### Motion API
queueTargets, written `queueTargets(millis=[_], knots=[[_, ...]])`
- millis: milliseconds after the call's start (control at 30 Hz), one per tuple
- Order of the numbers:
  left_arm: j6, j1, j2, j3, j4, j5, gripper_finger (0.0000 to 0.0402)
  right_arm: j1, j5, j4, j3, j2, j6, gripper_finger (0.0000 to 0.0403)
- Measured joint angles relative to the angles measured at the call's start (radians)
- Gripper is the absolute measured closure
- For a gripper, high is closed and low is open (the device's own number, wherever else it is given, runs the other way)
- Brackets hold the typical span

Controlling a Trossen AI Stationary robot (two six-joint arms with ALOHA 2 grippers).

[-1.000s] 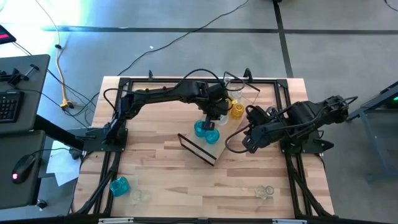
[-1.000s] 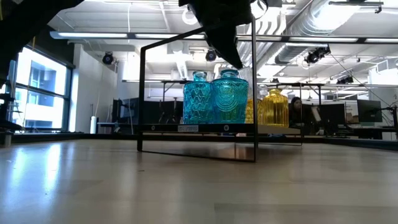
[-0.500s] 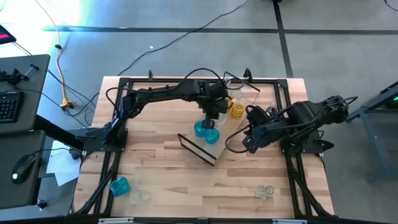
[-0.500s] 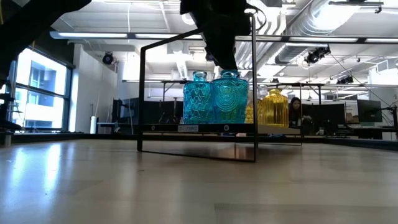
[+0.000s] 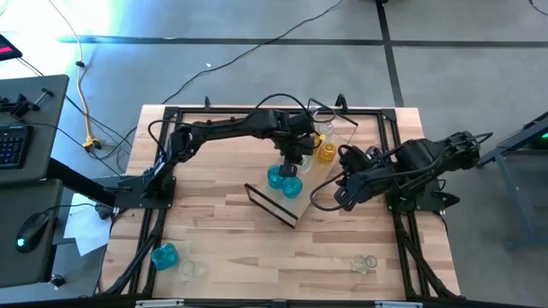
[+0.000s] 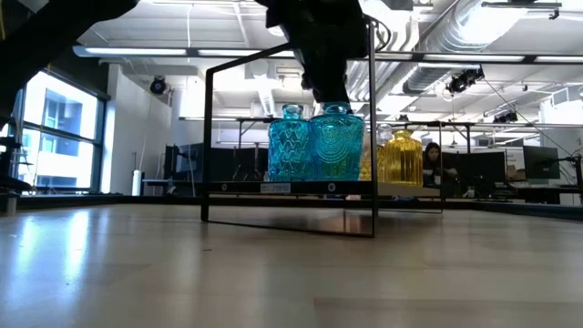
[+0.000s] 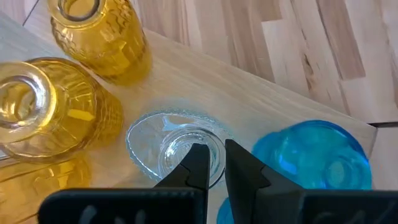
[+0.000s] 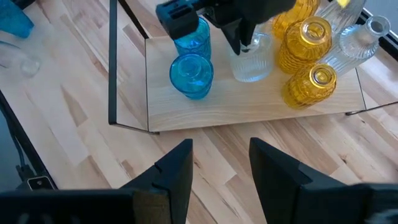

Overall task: Sort vases onto shelf
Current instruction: Put the top left transparent vase on the shelf and align with the other transparent vase

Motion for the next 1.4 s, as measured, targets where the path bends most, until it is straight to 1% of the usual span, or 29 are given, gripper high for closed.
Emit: queueTargets(millis=[200, 333, 500, 767, 900, 1400], knots=[[-0.007, -0.007, 0.028, -0.001, -0.003, 0.020, 0.0382, 0.000, 0.000, 0.000, 0.000, 0.000, -0.007, 0.0263], [-0.014, -0.016, 0.027, 0.000, 0.024, 0.021, 0.0382, 0.000, 0.000, 0.000, 0.000, 0.000, -0.008, 0.0263], [-0.031, -0.013, 0.026, 0.000, 0.009, 0.035, 0.0381, 0.000, 0.000, 0.000, 0.000, 0.000, -0.008, 0.0263], [-0.031, -0.013, 0.026, 0.000, 0.016, 0.042, 0.0348, 0.000, 0.000, 0.000, 0.000, 0.000, -0.019, 0.0263], [-0.031, -0.013, 0.026, 0.000, 0.017, 0.042, 0.0338, 0.000, 0.000, 0.000, 0.000, 0.000, -0.019, 0.0263], [-0.031, -0.013, 0.026, 0.000, 0.039, 0.042, 0.0335, 0.000, 0.000, 0.000, 0.000, 0.000, -0.026, 0.0263]])
